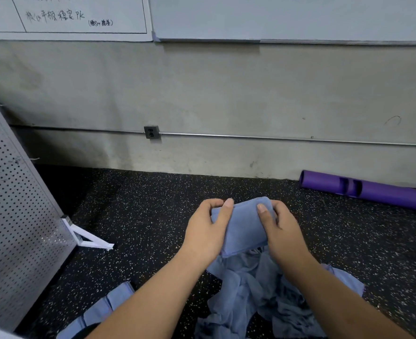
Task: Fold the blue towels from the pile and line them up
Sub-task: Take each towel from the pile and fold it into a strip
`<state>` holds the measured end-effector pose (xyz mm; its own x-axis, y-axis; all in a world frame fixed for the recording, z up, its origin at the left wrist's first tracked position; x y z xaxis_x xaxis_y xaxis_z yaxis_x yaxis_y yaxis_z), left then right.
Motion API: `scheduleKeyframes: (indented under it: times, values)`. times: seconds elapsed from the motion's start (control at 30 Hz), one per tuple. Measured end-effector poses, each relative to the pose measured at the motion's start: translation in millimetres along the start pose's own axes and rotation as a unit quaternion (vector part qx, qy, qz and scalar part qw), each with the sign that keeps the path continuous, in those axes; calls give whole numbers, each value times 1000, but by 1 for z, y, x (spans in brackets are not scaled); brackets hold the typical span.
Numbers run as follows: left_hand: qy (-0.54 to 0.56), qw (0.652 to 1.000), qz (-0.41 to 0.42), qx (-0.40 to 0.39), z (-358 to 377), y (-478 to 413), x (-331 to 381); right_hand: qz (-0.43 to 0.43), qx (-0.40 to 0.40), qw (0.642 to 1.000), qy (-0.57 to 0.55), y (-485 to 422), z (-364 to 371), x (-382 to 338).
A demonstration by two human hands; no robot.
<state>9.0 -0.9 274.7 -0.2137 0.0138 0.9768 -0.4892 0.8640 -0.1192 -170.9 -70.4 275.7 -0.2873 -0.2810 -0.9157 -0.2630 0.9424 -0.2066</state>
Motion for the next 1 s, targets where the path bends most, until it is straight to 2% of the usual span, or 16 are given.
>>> scheduleKeyframes:
  times: [0.1, 0.17, 0.3, 0.43, 0.53, 0.63, 0.73, 0.8, 0.9, 1.0]
  values:
    - [-131, 986, 95, 48, -9, -4, -2, 24, 9, 999, 43, 0, 9, 6]
    - [-172, 974, 134, 61, -16, -6, -3, 37, 11, 997, 60, 1, 15, 8]
    - [-216, 970, 99, 55, -29, -7, -9, 12, -26, 996, 82, 2, 30, 11]
    - [-264, 962, 26, -61, -45, -4, -26, -3, -78, 992, 98, -3, 51, 21]
    - [-284, 945, 15, -160, -59, 6, -39, -13, -120, 987, 102, -4, 70, 22]
    - [-298, 936, 1, -189, -75, 17, -53, -40, -173, 980, 89, 1, 97, 15]
    - [-281, 947, -23, -151, -95, 25, -69, -6, -206, 978, 39, 11, 126, 14]
    - [-263, 959, -50, -96, -110, 33, -83, 55, -232, 971, -1, 18, 146, 19]
    - [-231, 966, -116, -7, -127, 52, -113, 156, -301, 940, -51, 30, 183, 37]
    - [-183, 967, -171, 38, -138, 75, -147, 138, -342, 929, -9, 39, 213, 50]
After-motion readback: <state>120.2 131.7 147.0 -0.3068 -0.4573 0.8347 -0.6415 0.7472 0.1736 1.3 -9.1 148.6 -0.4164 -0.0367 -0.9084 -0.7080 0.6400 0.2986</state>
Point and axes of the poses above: each hand's wrist, its own y-axis away from the middle knuckle, its own z-axis out of the palm, x = y × z, the point moved 4 cm from there along -y, towards the middle knuckle, and after that the axes turned 6 degrees about y, right-handed, at the moved point
